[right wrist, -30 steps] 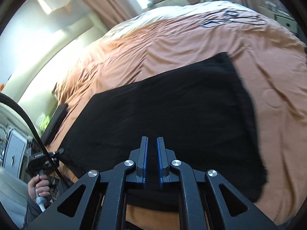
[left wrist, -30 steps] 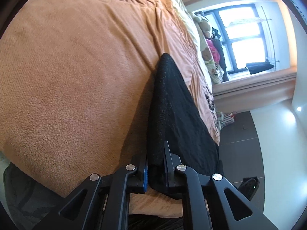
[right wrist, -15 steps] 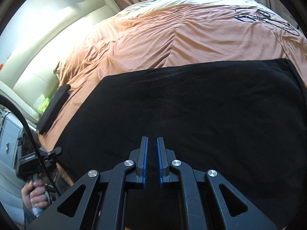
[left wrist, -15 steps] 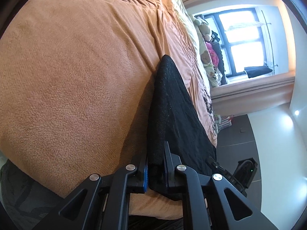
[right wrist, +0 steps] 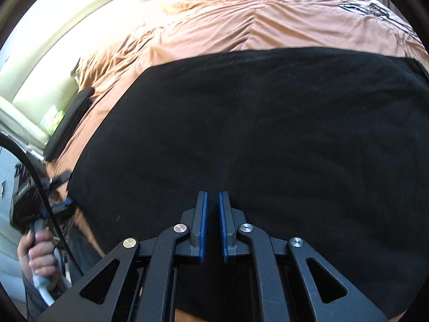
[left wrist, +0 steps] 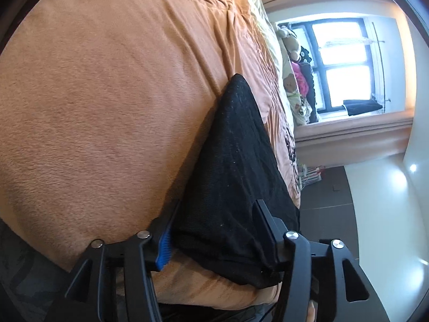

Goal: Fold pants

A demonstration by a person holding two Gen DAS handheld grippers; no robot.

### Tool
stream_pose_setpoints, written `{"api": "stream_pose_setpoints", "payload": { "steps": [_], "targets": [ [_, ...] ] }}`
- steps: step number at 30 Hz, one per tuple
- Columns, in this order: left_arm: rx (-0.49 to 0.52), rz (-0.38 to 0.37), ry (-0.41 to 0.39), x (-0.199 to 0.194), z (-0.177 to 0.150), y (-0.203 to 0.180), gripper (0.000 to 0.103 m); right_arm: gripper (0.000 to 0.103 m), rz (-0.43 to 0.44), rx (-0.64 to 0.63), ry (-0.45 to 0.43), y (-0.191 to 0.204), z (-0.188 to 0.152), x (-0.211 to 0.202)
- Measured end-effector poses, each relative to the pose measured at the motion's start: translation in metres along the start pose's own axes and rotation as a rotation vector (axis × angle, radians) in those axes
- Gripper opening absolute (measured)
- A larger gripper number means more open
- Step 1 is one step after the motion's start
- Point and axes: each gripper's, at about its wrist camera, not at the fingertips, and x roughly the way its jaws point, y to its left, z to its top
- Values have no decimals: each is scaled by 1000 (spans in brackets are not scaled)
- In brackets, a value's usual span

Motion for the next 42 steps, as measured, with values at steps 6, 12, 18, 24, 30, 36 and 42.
{"api": "stream_pose_setpoints", "payload": {
  "steps": [6, 12, 18, 24, 30, 36, 42],
  "targets": [
    [-31, -2, -12, 5, 0, -6, 59, 6, 17, -24, 25, 11, -17, 0],
    [-19, 42, -20, 10, 0, -12, 59, 6, 47, -35, 55, 17, -23, -2],
    [-29, 56, -37, 14, 2, -11, 40, 6, 42, -42, 39, 17, -13, -6],
    [-44, 45, -47, 13, -1, -4, 21, 6, 12, -10, 27, 10, 12, 10],
    [-62, 52, -56, 13, -1, -4, 21, 6, -32, 27, 1, 3, 40, 26],
    [-95, 44, -74, 13, -1, -1, 21, 6, -34, 57, 0, -7, 65, 43],
    [-126, 46, -99, 12, -4, 1, 21, 6, -65, 64, -3, -7, 87, 57]
  ]
}}
